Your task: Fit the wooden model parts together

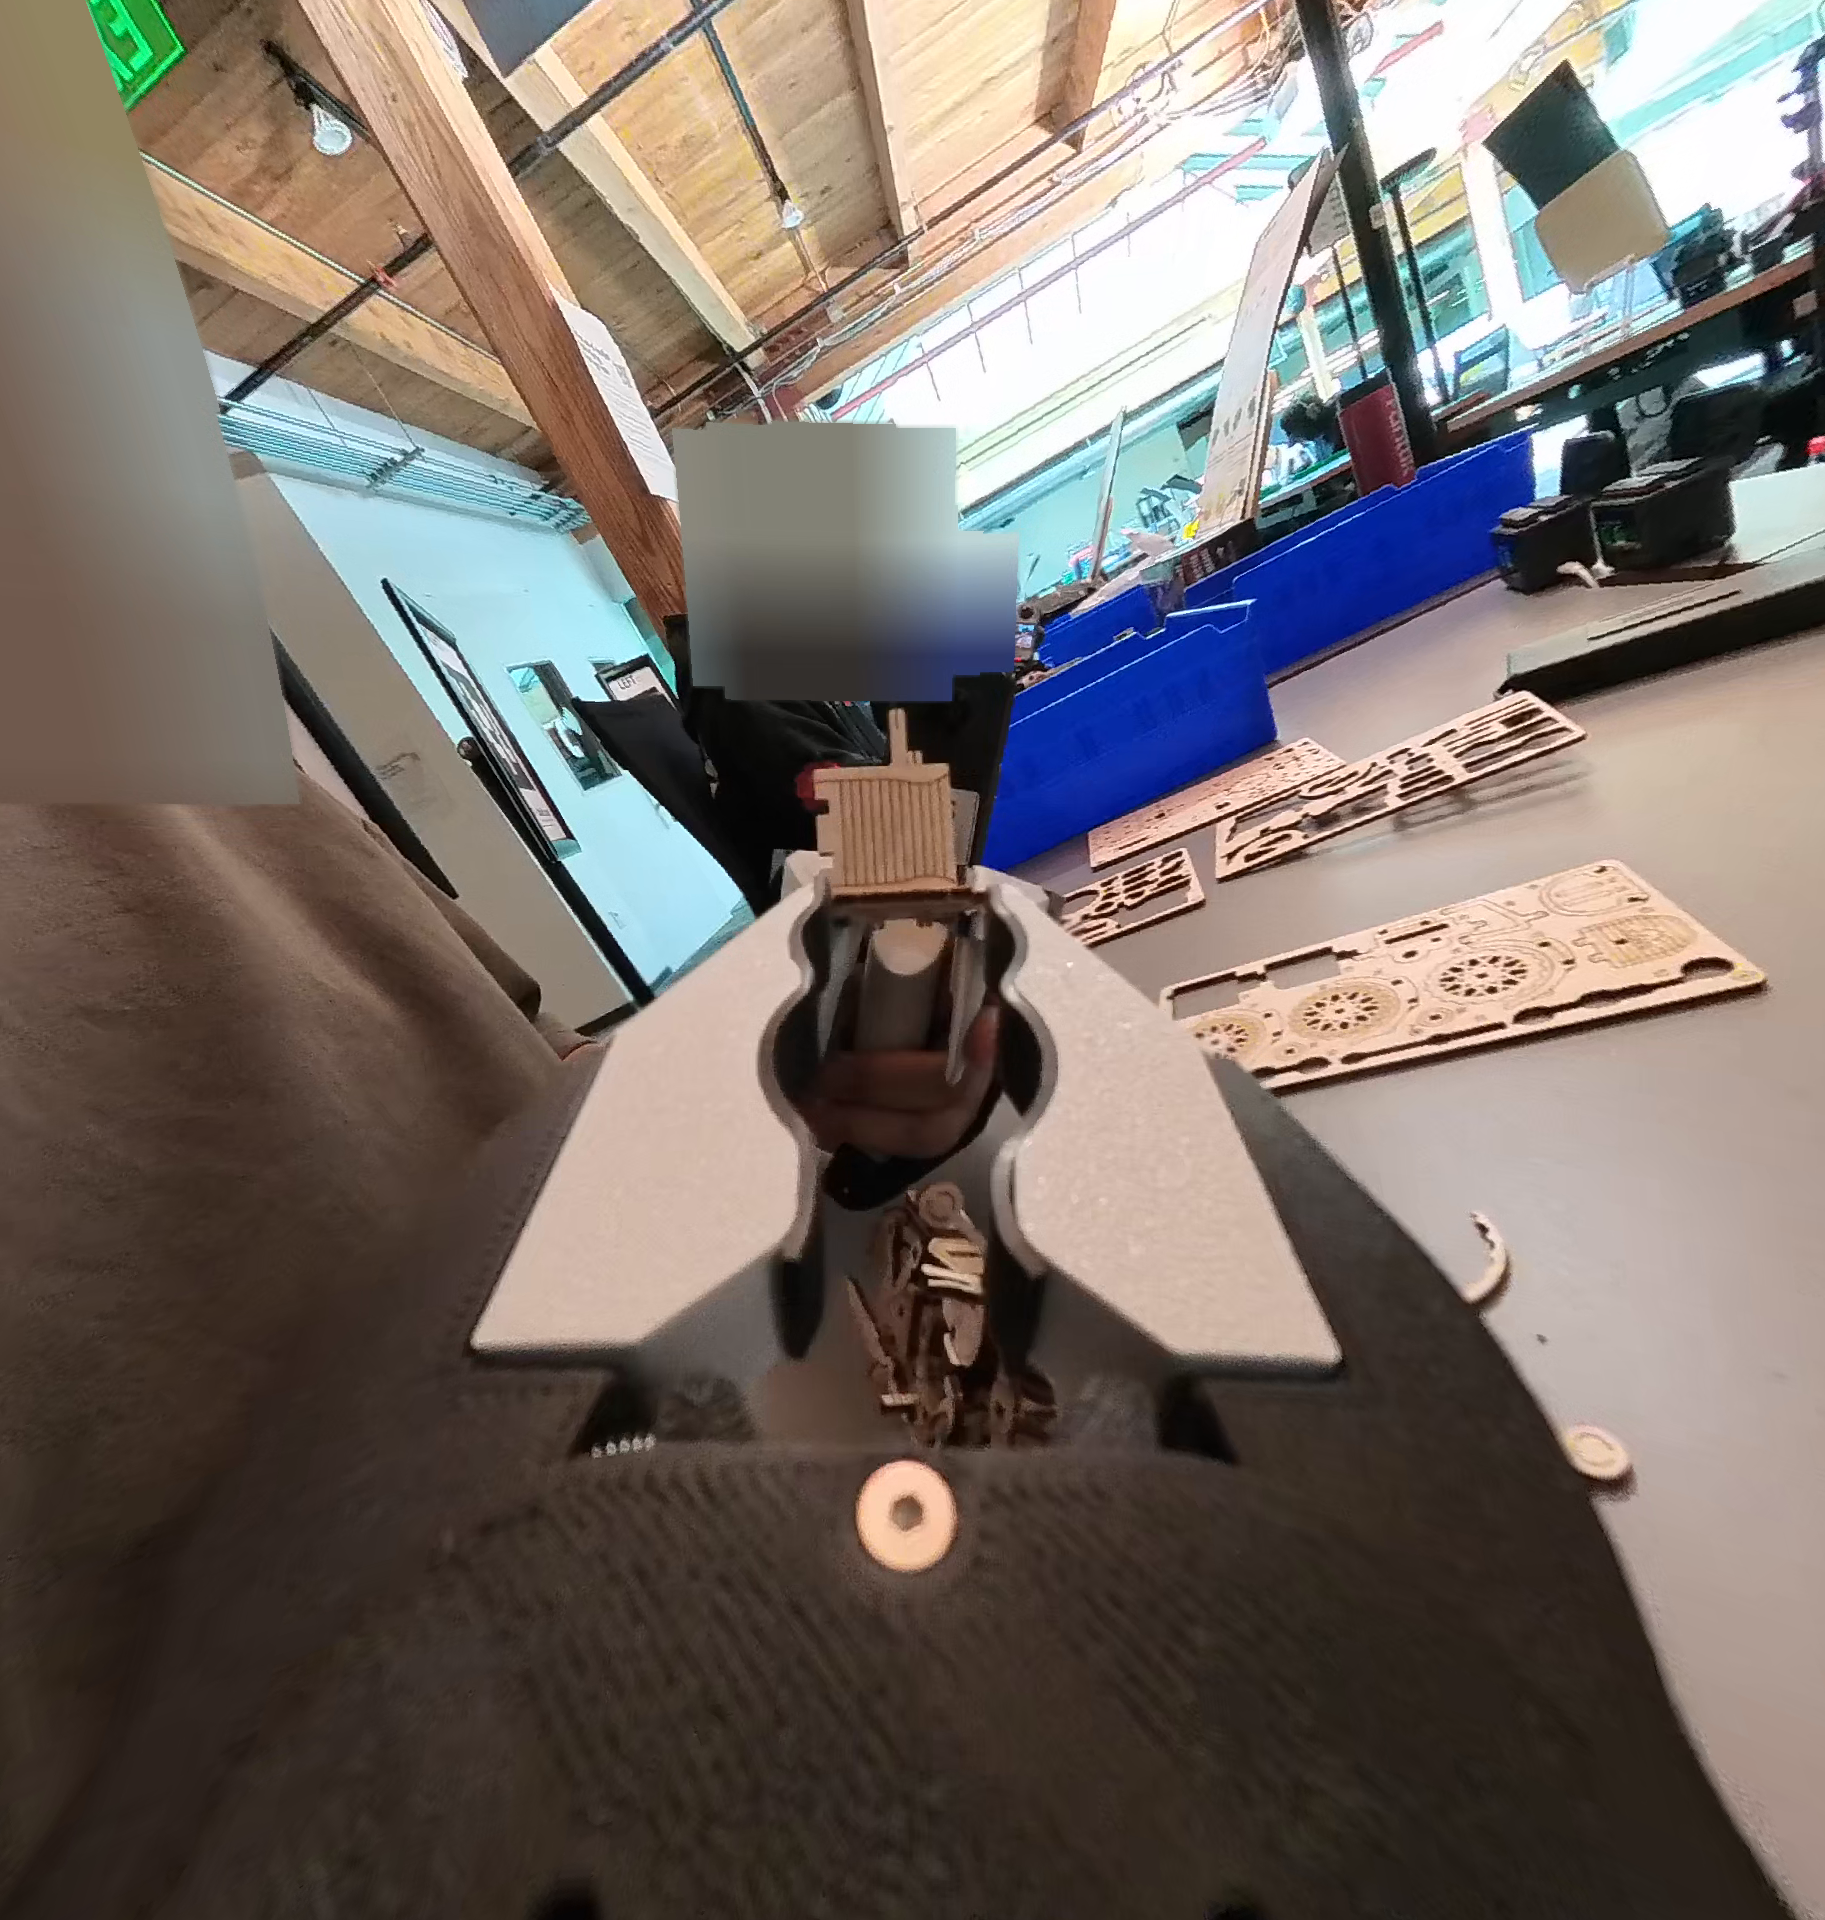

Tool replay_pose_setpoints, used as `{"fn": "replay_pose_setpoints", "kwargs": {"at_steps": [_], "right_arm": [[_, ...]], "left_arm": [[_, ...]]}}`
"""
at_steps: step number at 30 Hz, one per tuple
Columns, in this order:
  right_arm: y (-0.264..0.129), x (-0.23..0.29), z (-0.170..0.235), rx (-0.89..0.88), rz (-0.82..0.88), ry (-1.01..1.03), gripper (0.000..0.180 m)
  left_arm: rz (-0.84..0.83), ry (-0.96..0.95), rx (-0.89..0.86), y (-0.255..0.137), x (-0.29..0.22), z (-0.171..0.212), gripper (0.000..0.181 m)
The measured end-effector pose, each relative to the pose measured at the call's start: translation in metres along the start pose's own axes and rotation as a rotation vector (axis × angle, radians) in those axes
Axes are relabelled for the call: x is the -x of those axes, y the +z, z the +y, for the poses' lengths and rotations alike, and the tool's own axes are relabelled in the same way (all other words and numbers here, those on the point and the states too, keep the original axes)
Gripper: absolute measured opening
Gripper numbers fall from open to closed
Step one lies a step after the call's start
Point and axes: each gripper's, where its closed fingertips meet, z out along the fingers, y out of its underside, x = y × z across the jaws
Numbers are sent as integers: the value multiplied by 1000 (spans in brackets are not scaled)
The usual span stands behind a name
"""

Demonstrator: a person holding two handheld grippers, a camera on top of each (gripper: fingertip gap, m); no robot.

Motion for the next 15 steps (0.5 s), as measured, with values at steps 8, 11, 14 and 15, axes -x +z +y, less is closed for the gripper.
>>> {"fn": "replay_pose_setpoints", "kwargs": {"at_steps": [8,11,14,15], "right_arm": [[1,3,1,2,-20,4,30],[0,2,1,7,-16,-3,28],[-1,2,1,10,-18,1,28],[-1,1,0,8,-15,1,28]], "left_arm": [[2,-13,0,1,0,0,21],[0,-14,1,1,0,1,21],[-5,-16,4,2,1,1,21],[-17,-11,3,2,2,0,22]]}}
